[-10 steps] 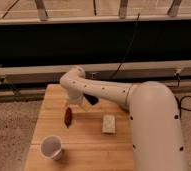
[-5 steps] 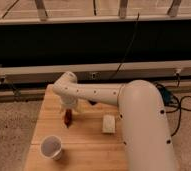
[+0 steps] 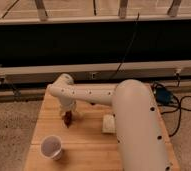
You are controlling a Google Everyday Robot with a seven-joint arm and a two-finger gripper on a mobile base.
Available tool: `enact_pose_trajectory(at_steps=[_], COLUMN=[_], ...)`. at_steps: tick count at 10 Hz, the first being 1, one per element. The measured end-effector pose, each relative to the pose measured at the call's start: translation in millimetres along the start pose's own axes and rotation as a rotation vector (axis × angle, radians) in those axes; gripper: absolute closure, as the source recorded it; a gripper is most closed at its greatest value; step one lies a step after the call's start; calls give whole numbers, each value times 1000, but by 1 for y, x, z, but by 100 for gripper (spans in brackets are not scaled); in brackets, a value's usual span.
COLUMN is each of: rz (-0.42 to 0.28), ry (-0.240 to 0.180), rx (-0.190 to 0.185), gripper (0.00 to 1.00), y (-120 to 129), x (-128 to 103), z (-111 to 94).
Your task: Place the pepper on the white sponge
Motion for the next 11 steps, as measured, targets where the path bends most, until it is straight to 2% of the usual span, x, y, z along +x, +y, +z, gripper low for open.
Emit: enact_pose_trajectory(at_steps=[2, 4, 6, 8, 11], rz=[8, 3, -17, -14, -10], ry=[-14, -30, -14, -2, -4], rx=[-20, -11, -12, -9, -2], gripper=[50, 71, 92, 100, 100], y=[2, 1, -8, -9, 13], x=[1, 0, 2, 6, 14], z=[5, 5, 0, -3, -29])
